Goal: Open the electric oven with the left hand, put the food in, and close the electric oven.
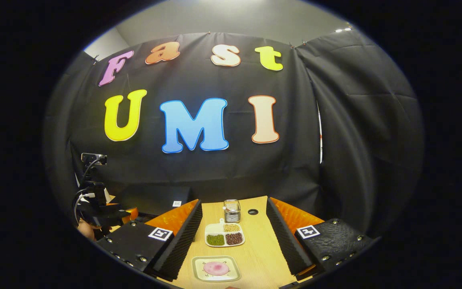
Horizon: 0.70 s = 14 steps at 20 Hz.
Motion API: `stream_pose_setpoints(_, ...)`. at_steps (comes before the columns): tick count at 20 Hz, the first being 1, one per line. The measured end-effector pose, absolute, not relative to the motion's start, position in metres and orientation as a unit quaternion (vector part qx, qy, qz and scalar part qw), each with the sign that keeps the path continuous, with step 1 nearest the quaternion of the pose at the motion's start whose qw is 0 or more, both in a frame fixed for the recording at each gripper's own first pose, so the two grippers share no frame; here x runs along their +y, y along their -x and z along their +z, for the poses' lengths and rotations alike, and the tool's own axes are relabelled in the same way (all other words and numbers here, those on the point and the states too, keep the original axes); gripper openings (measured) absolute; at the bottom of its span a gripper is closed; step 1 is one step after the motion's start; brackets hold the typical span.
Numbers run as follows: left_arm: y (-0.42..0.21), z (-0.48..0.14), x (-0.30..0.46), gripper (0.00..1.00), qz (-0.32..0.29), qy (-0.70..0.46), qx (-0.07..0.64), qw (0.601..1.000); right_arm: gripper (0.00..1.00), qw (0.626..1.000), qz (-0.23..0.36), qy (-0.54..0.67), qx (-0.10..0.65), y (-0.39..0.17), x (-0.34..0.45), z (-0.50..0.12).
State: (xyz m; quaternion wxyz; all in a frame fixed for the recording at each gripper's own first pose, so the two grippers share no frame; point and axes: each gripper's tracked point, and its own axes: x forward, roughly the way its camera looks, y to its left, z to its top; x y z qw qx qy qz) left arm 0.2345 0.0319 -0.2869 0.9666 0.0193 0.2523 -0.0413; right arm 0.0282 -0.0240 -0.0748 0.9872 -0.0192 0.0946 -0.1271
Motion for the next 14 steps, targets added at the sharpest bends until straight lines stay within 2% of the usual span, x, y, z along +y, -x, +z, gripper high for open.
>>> stream_pose_setpoints(1,-0.238,-0.292,0.032,0.99,-0.040,-0.021,0.254,0.966,0.97,0.987,-0.128,0.021,0.098,-0.029,-0.024,-0.075)
stream_pose_setpoints(3,-0.242,-0.302,0.034,0.95,-0.038,-0.033,0.257,0.965,0.97,0.986,-0.130,0.023,0.102,-0.028,-0.025,-0.078)
stream_pose_setpoints(4,-0.243,-0.308,0.035,0.99,-0.040,-0.038,0.261,0.964,0.97,0.986,-0.131,0.025,0.104,-0.028,-0.026,-0.079)
stream_pose_setpoints(10,-0.243,-0.314,0.040,0.96,-0.035,-0.043,0.252,0.966,0.96,0.986,-0.130,0.019,0.105,-0.033,-0.022,-0.079)
stream_pose_setpoints(11,-0.242,-0.315,0.041,1.00,-0.035,-0.032,0.255,0.966,0.96,0.986,-0.127,0.019,0.106,-0.034,-0.021,-0.080)
stream_pose_setpoints(13,-0.238,-0.316,0.040,0.96,-0.037,-0.032,0.262,0.964,0.97,0.987,-0.121,0.018,0.104,-0.035,-0.016,-0.078)
stream_pose_setpoints(14,-0.234,-0.317,0.040,0.99,-0.038,-0.034,0.263,0.963,0.97,0.988,-0.118,0.019,0.103,-0.035,-0.013,-0.077)
